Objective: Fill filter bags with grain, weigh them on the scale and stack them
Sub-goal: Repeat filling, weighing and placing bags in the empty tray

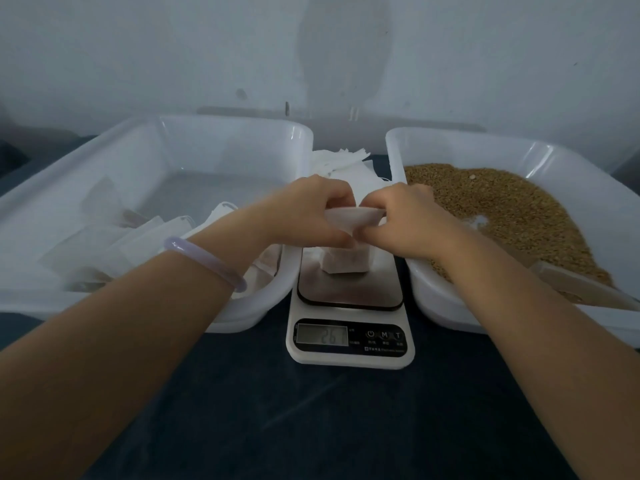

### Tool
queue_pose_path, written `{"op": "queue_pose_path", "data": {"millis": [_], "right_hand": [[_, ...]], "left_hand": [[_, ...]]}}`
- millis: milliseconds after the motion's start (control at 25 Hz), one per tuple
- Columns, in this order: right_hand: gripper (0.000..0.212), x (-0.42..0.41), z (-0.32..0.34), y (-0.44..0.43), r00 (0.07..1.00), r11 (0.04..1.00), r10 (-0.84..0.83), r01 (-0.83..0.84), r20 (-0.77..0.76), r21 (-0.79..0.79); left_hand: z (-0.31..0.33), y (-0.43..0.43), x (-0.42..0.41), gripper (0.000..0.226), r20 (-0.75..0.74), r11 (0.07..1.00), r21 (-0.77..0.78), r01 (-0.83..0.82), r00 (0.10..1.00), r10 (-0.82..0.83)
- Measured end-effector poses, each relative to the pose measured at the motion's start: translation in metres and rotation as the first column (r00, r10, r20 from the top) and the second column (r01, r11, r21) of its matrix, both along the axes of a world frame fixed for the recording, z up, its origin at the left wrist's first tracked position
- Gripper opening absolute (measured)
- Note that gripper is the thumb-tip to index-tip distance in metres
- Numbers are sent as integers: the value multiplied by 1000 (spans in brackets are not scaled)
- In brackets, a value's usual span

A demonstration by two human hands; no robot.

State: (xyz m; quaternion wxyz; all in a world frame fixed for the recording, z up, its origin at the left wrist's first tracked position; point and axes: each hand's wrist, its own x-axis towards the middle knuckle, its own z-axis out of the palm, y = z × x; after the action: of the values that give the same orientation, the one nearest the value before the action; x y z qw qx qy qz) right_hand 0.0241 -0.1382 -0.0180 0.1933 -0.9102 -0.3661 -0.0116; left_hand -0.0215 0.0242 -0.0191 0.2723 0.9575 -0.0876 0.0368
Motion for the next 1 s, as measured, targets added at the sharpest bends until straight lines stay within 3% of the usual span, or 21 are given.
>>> {"op": "queue_pose_path", "data": {"millis": [120,240,280,360,400,440,480,600,680,760,920,1000], "right_hand": [[12,4,0,-2,999,963,41,-37,-8,267],[12,2,0,1,996,893,89,-74,-12,444],[10,2,0,2,997,859,73,-52,-21,509],[7,5,0,3,999,811,24,8,-48,584],[6,7,0,2,999,814,9,24,-53,581],[5,9,-2,2,999,826,1,30,-54,563],[5,11,-3,1,998,840,0,31,-58,542],[8,15,-5,3,997,856,-4,41,-73,515],[12,19,-6,5,997,863,5,36,-80,503],[14,21,-7,7,998,870,14,22,-68,492],[15,23,-9,6,999,877,12,11,-44,480],[15,23,-10,5,998,881,16,14,-60,473]], "left_hand": [[0,0,2,41,-30,993,-95,-71,997,69],[8,12,3,24,15,964,-255,-74,997,81],[14,20,4,25,47,915,-390,-104,990,132],[26,40,0,30,29,689,-705,-169,963,267],[30,50,-2,25,-18,564,-805,-185,957,288],[33,58,-5,19,-74,505,-837,-213,957,280],[35,67,-8,16,-137,523,-811,-263,954,267],[38,86,-25,16,-378,711,-586,-388,907,183],[35,89,-36,16,-532,824,-416,-385,837,123],[28,86,-44,18,-619,899,-213,-383,764,179],[15,80,-48,42,-611,900,212,-381,667,426],[19,79,-49,50,-622,880,243,-408,631,464]]}}
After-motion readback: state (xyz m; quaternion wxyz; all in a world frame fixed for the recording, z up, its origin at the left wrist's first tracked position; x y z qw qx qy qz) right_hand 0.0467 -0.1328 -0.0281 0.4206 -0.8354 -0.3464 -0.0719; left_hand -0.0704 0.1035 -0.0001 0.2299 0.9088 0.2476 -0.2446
